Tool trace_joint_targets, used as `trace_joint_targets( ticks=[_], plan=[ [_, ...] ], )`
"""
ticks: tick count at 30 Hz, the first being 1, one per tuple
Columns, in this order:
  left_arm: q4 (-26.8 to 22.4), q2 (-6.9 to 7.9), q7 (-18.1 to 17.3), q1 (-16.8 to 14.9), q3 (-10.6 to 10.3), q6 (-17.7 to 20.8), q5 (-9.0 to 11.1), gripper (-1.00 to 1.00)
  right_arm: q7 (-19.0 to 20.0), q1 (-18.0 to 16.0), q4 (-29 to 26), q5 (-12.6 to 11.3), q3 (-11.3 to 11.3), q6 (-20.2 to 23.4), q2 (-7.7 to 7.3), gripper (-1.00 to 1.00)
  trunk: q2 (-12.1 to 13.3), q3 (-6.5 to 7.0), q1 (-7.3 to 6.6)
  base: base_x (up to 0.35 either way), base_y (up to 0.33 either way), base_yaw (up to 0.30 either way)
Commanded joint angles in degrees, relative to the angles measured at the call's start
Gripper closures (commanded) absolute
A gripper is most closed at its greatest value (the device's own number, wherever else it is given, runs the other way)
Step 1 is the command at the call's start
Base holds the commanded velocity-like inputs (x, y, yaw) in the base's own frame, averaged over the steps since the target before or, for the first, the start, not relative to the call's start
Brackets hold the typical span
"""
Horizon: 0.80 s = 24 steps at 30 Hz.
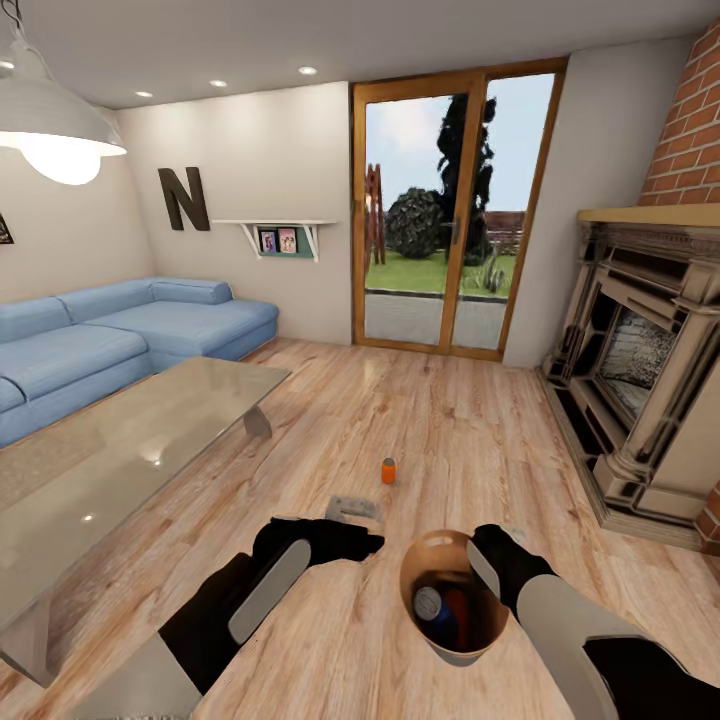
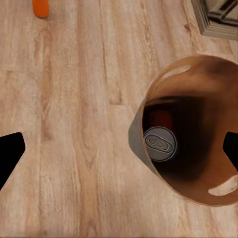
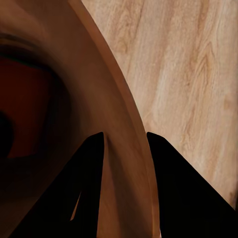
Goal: Put the three can of soda from the living room inside the tash can in the kitchen.
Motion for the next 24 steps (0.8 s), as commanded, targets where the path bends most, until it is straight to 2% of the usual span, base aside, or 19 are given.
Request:
trace_joint_targets(
  ticks=[1,5,6,10,11,14,17,18,24],
  plan=[
    [0.2,0.23,0.1,0.0,0.6,-0.1,0.1,-1.0,0.3,0.0,0.0,0.0,0.0,-0.1,-0.02,1.0,0.0,0.01,0.0,0.0,0.0,0.0],
    [2.7,0.71,0.2,0.0,2.8,-0.3,0.2,-1.0,0.3,0.0,-0.1,0.0,0.0,-0.1,-0.07,1.0,0.0,0.01,0.0,0.0,0.0,0.0],
    [4.9,0.77,0.1,0.0,4.0,-0.4,0.2,-1.0,0.3,0.0,-0.1,0.0,0.0,-0.1,-0.09,1.0,0.0,0.01,0.0,0.0,0.0,0.0],
    [10.9,0.66,0.1,-0.1,6.6,-1.0,0.3,-1.0,0.3,0.0,-0.1,-0.1,-0.1,-0.1,-0.08,1.0,0.0,0.01,0.0,0.0,0.0,0.0],
    [14.6,0.65,0.0,-0.1,7.8,-1.2,0.3,-1.0,0.9,0.0,-0.1,-0.1,-0.1,-0.1,-0.01,1.0,0.0,0.01,0.0,0.0,0.0,0.0],
    [19.8,0.63,0.0,-0.6,9.1,-1.4,0.3,-1.0,4.2,0.0,-0.1,0.0,0.0,-0.1,-0.02,1.0,0.0,0.01,0.0,0.0,0.0,0.0],
    [23.6,0.56,0.0,-1.7,9.8,-1.5,0.2,-1.0,8.8,-0.1,-0.1,0.2,0.0,0.6,-0.29,1.0,0.0,0.01,0.0,0.0,0.0,0.0],
    [25.1,0.53,0.0,-2.5,10.0,-1.5,0.2,-1.0,11.4,-0.2,-0.1,0.3,0.0,1.2,-0.76,1.0,0.0,0.01,0.0,0.0,0.0,0.0],
    [27.3,0.49,0.0,-4.9,10.4,-1.5,0.1,-1.0,15.5,-0.3,-0.2,0.1,0.0,2.2,-2.24,1.0,0.0,0.01,0.0,0.001,0.0,0.0]
  ],
)
